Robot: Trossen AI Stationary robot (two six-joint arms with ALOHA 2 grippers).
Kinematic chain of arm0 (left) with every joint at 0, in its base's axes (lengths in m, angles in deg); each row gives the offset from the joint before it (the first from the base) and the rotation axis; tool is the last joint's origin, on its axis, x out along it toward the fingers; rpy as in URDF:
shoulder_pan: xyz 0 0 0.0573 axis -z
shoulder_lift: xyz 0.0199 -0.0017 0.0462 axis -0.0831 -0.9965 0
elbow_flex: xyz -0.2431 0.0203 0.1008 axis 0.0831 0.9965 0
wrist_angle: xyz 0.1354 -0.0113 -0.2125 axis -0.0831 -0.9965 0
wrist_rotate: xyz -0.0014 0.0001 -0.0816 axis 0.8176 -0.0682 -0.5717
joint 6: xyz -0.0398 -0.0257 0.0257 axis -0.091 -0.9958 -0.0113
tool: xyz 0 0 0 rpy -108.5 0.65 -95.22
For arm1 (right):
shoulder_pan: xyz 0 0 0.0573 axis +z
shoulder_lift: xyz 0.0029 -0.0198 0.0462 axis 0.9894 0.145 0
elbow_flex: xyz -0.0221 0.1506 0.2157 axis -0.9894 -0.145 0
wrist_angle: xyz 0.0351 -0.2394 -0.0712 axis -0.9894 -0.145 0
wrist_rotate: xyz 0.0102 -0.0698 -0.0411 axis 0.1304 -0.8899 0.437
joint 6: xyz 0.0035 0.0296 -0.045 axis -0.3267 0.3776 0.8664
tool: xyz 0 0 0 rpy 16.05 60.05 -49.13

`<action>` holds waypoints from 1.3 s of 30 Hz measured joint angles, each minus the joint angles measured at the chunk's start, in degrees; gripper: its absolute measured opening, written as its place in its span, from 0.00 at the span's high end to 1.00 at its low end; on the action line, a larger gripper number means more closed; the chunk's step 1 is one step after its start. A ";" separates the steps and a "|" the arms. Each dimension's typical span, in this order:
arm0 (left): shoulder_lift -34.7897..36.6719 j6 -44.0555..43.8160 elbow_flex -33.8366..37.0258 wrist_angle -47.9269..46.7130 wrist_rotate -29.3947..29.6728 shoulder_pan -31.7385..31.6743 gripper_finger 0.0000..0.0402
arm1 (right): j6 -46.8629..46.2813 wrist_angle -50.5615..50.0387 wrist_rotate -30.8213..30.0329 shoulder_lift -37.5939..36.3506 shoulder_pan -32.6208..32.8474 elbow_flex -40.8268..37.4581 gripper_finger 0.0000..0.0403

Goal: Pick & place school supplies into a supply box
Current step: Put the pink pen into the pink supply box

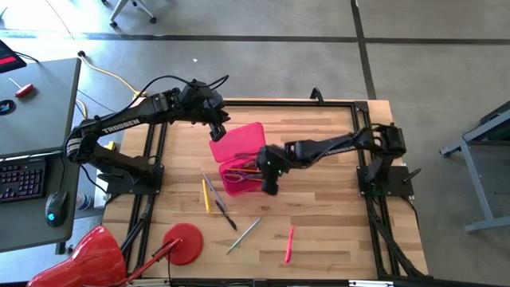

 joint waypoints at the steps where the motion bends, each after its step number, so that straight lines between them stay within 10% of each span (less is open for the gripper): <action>1: 0.00 -0.02 0.00 -0.02 -0.27 0.00 0.75 | 2.27 -0.01 1.19 -0.66 1.25 0.00 0.78; 13: 0.00 -1.53 0.00 -0.02 -0.51 0.02 0.75 | 26.27 -5.02 14.34 -2.24 16.89 -0.27 0.80; 26: 0.00 -3.13 0.00 -0.02 -4.56 0.02 0.75 | 30.26 24.66 17.33 -1.93 22.69 -20.03 0.90; 39: 0.00 -6.18 0.00 0.11 -3.53 0.02 0.75 | 39.19 27.97 20.59 -1.93 22.86 -26.09 0.94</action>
